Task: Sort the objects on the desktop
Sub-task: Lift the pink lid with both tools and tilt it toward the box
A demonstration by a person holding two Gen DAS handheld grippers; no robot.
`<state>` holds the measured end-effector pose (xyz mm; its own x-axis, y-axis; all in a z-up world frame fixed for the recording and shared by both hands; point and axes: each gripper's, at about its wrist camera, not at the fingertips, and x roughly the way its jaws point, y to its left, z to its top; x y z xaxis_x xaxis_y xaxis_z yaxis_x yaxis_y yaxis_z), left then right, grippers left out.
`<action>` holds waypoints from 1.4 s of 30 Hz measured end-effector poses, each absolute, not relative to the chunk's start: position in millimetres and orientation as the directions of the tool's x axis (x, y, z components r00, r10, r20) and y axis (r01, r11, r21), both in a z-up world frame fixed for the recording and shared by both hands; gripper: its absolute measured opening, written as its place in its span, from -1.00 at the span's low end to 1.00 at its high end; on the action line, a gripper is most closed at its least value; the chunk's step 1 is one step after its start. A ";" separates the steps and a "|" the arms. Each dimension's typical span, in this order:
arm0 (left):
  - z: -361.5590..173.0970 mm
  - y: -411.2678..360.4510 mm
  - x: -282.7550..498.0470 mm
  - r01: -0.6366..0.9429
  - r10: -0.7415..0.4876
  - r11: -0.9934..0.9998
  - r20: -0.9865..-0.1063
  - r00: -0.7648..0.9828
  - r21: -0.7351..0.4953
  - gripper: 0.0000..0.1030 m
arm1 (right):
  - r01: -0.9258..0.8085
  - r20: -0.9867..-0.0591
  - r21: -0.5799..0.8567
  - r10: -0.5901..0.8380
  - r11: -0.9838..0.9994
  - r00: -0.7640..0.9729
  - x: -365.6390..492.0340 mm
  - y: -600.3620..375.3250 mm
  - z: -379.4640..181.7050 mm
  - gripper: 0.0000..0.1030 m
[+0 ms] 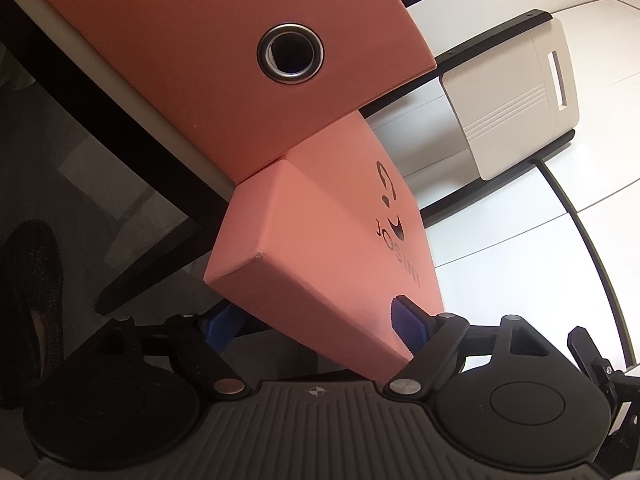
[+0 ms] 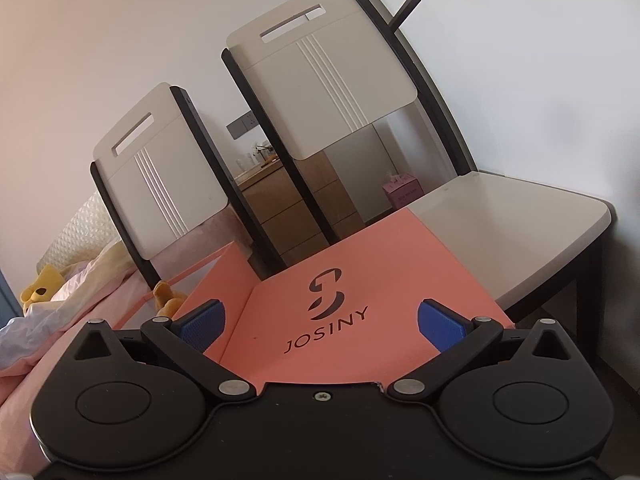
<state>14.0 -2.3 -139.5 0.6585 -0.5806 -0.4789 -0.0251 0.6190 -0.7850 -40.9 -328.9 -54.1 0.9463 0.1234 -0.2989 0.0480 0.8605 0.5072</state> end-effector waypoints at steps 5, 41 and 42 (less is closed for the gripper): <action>-137.4 5.6 6.3 0.007 -0.580 0.645 -0.484 0.655 -0.764 0.78 | 0.052 -0.309 0.502 0.123 0.863 0.943 -42.6 -334.6 -55.2 0.99; -129.9 25.5 65.3 0.170 -0.652 0.689 -0.501 0.568 -0.705 0.83 | 0.175 -0.492 0.735 0.339 0.655 0.802 35.3 -462.8 -130.1 0.78; -131.0 24.1 69.8 0.168 -0.658 0.681 -0.496 0.566 -0.712 0.83 | 0.168 -0.493 0.733 0.345 0.659 0.799 36.2 -461.8 -130.0 0.73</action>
